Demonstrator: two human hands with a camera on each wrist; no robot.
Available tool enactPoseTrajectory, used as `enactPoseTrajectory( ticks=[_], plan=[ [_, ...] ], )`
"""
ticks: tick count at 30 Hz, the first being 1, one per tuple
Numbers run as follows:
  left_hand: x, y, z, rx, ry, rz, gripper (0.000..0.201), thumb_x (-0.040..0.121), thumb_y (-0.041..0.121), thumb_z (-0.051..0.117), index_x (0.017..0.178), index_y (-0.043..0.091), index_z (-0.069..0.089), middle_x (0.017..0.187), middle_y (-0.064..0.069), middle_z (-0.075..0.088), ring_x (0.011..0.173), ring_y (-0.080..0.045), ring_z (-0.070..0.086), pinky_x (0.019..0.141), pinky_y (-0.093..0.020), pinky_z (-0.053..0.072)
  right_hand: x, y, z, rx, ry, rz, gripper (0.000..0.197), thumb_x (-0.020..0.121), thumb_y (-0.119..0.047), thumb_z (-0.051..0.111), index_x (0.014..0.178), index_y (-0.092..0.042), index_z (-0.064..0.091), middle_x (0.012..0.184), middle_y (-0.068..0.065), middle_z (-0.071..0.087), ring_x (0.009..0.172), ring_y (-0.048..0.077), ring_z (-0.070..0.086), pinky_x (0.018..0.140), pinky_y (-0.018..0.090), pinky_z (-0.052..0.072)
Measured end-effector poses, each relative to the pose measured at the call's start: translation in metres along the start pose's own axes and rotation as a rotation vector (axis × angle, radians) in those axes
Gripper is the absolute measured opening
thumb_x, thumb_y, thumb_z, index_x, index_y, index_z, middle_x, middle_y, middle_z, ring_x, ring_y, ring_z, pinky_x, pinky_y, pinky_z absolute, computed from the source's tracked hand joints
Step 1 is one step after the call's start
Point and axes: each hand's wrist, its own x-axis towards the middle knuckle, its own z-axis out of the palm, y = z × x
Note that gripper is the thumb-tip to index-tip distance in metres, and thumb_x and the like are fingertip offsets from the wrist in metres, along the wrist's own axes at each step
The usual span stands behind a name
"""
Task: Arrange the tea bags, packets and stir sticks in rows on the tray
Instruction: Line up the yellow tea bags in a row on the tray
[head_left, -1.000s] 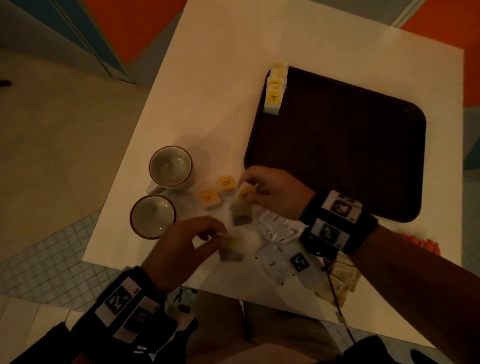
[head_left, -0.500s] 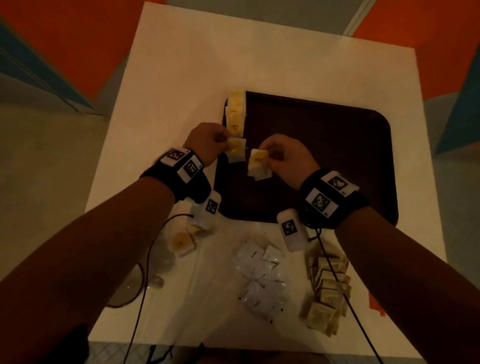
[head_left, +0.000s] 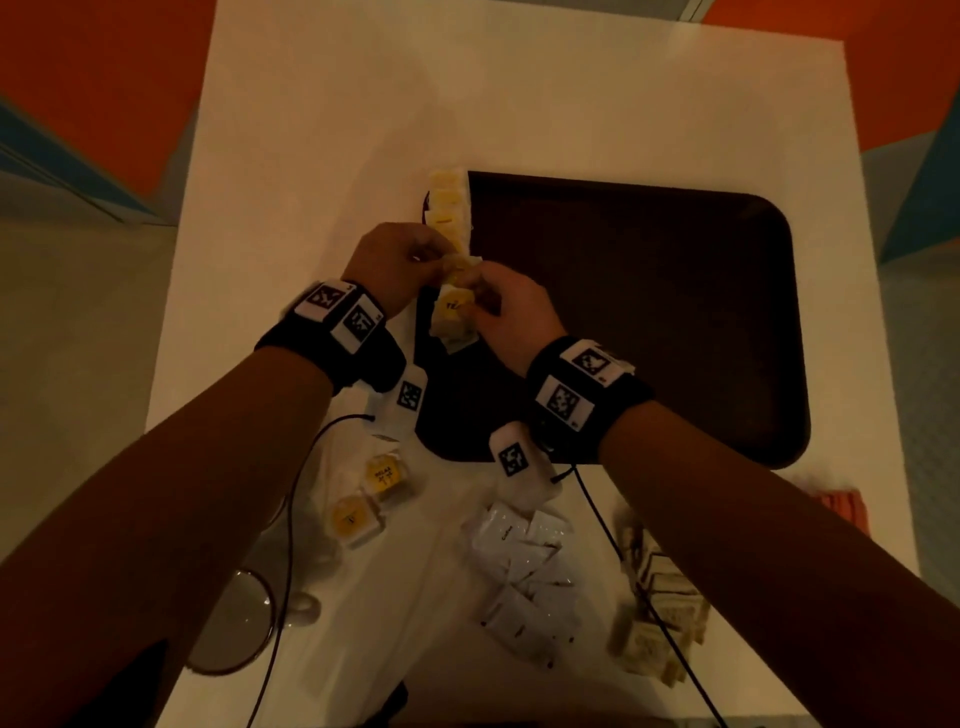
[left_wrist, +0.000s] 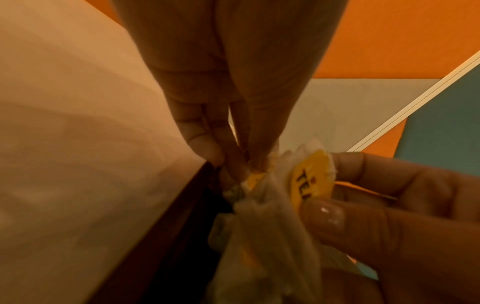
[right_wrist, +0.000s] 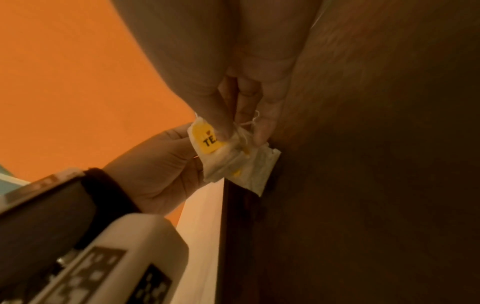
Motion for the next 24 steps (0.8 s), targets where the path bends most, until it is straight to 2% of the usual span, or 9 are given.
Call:
enactPoseTrajectory(
  ticks=[4, 7, 10, 12, 15, 18, 21, 22, 24],
  plan=[
    [-0.006, 0.001, -0.002, -0.006, 0.051, -0.051, 0.023, 0.08, 0.007, 0.064, 0.103, 0.01, 0.067, 0.106, -0.013, 0.067, 0.091, -0.026, 0.063, 0.084, -0.038, 0.053, -0.003, 0.006, 0.0, -0.058, 0.007, -0.06, 0.023, 0.081, 0.002, 0.059, 0.103, -0.005, 0.063, 0.113, 0.012, 0.059, 0.1, 0.015, 0.054, 0.081, 0.01, 0.038],
    [-0.017, -0.003, -0.005, 0.063, 0.08, -0.092, 0.028, 0.077, 0.002, 0.063, 0.104, 0.01, 0.064, 0.108, -0.011, 0.066, 0.095, -0.026, 0.063, 0.086, -0.036, 0.051, -0.007, 0.013, -0.004, -0.077, 0.041, -0.052, 0.032, 0.078, -0.002, 0.065, 0.109, -0.008, 0.06, 0.115, 0.011, 0.056, 0.1, 0.017, 0.055, 0.089, 0.02, 0.045],
    [-0.032, -0.006, -0.004, 0.165, -0.024, -0.092, 0.032, 0.075, 0.004, 0.066, 0.106, 0.008, 0.062, 0.107, -0.011, 0.066, 0.096, -0.026, 0.062, 0.085, -0.032, 0.048, -0.012, 0.021, -0.009, -0.068, 0.022, 0.047, 0.042, 0.079, -0.002, 0.065, 0.117, -0.015, 0.055, 0.116, 0.006, 0.057, 0.097, 0.013, 0.057, 0.087, 0.022, 0.048],
    [-0.038, -0.007, 0.001, 0.19, -0.048, -0.076, 0.034, 0.073, 0.006, 0.069, 0.106, 0.009, 0.062, 0.106, -0.011, 0.066, 0.095, -0.026, 0.062, 0.083, -0.031, 0.048, -0.014, 0.023, -0.008, -0.013, 0.002, 0.115, 0.041, 0.081, -0.002, 0.063, 0.118, -0.017, 0.054, 0.116, 0.004, 0.059, 0.095, 0.013, 0.059, 0.084, 0.021, 0.048],
    [-0.042, -0.007, 0.01, 0.183, 0.03, -0.058, 0.032, 0.074, 0.01, 0.071, 0.104, 0.01, 0.062, 0.105, -0.01, 0.066, 0.092, -0.024, 0.062, 0.079, -0.026, 0.046, -0.015, 0.022, -0.001, 0.015, -0.005, 0.154, 0.036, 0.082, -0.001, 0.059, 0.115, -0.016, 0.057, 0.115, 0.003, 0.061, 0.095, 0.011, 0.06, 0.086, 0.021, 0.048],
    [-0.044, -0.007, 0.016, 0.126, 0.062, -0.071, 0.034, 0.075, 0.007, 0.068, 0.108, 0.01, 0.06, 0.107, -0.011, 0.064, 0.084, -0.018, 0.057, 0.075, -0.023, 0.043, -0.017, 0.02, 0.008, 0.036, 0.015, 0.151, 0.03, 0.082, -0.001, 0.06, 0.109, -0.014, 0.06, 0.114, 0.006, 0.06, 0.094, 0.013, 0.06, 0.086, 0.023, 0.049],
    [-0.047, -0.006, 0.018, 0.049, 0.071, -0.046, 0.041, 0.073, 0.002, 0.068, 0.111, 0.011, 0.057, 0.1, -0.008, 0.061, 0.078, -0.019, 0.057, 0.072, -0.028, 0.049, -0.016, 0.024, 0.007, -0.023, 0.091, 0.117, 0.023, 0.083, -0.001, 0.059, 0.103, -0.012, 0.063, 0.115, 0.006, 0.056, 0.092, 0.01, 0.057, 0.085, 0.019, 0.046],
    [-0.047, -0.006, 0.017, 0.033, 0.075, -0.038, 0.042, 0.073, 0.001, 0.068, 0.112, 0.012, 0.055, 0.095, -0.006, 0.059, 0.076, -0.022, 0.059, 0.071, -0.032, 0.052, -0.015, 0.025, 0.005, -0.031, 0.101, 0.109, 0.025, 0.083, 0.0, 0.057, 0.104, -0.011, 0.064, 0.118, 0.006, 0.055, 0.094, 0.011, 0.056, 0.086, 0.017, 0.043],
    [-0.047, -0.007, 0.016, 0.027, 0.084, -0.038, 0.046, 0.073, 0.001, 0.068, 0.115, 0.015, 0.053, 0.089, -0.004, 0.057, 0.072, -0.025, 0.062, 0.07, -0.033, 0.054, -0.012, 0.025, 0.002, -0.013, 0.068, 0.095, 0.034, 0.084, 0.005, 0.052, 0.114, -0.009, 0.061, 0.127, 0.008, 0.052, 0.104, 0.016, 0.058, 0.092, 0.017, 0.042]
  ],
)
